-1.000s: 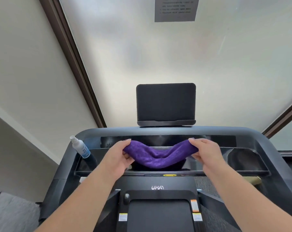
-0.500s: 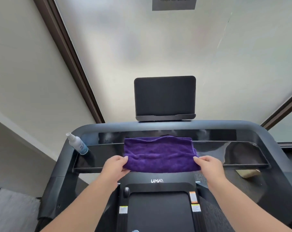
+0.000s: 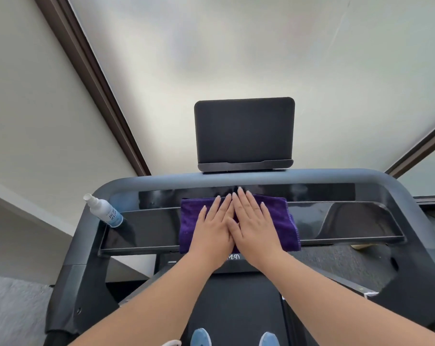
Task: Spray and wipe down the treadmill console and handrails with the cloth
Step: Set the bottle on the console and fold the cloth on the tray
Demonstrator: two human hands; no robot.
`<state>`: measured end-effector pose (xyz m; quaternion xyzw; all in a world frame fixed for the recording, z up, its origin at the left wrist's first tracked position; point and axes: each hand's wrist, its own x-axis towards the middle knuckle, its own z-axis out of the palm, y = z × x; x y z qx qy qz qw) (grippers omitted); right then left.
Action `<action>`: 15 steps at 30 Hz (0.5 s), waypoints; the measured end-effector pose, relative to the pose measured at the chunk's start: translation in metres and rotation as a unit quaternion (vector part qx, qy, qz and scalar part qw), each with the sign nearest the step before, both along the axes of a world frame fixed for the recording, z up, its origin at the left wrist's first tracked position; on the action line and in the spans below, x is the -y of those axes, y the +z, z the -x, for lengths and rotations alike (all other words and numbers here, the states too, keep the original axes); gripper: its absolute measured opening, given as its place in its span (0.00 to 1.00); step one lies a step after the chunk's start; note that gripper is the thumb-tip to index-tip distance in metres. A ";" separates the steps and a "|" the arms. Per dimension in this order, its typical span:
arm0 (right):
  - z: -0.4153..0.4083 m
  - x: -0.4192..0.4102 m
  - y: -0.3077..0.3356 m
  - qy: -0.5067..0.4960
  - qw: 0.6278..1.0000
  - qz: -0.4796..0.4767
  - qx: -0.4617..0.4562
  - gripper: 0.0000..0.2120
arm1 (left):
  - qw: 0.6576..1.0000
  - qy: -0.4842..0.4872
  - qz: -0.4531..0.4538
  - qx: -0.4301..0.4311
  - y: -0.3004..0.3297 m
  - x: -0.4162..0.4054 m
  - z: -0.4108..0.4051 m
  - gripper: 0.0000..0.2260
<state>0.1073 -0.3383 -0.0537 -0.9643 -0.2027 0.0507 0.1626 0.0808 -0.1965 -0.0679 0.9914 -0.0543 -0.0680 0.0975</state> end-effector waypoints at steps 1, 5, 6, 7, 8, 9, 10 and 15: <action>0.000 0.001 -0.009 0.002 1.000 0.021 -0.012 0.34 | 1.000 -0.003 -0.026 -0.013 -0.007 -0.001 -0.002 0.29; 0.002 0.019 -0.031 -0.023 0.997 0.079 -0.001 0.35 | 0.999 0.018 -0.050 -0.005 -0.020 -0.006 0.000 0.33; 0.002 0.023 -0.033 -0.030 0.996 0.079 0.007 0.36 | 0.999 0.029 -0.042 0.003 -0.020 -0.007 0.001 0.34; 0.001 0.025 -0.033 -0.039 0.997 0.073 0.012 0.36 | 0.999 0.041 -0.033 0.008 -0.020 -0.009 0.002 0.35; 0.001 0.027 -0.033 -0.048 0.997 0.064 0.015 0.36 | 0.998 0.053 -0.025 0.011 -0.019 -0.011 0.003 0.35; 0.000 0.029 -0.032 -0.056 0.997 0.056 0.018 0.36 | 0.998 0.062 -0.020 0.012 -0.019 -0.014 0.004 0.34; 0.000 0.030 -0.032 -0.061 0.996 0.054 0.021 0.36 | 0.998 0.067 -0.018 0.013 -0.018 -0.016 0.006 0.34; -0.001 0.035 -0.030 -0.060 0.995 0.082 0.008 0.37 | 0.997 0.068 -0.023 0.004 -0.017 -0.019 0.007 0.32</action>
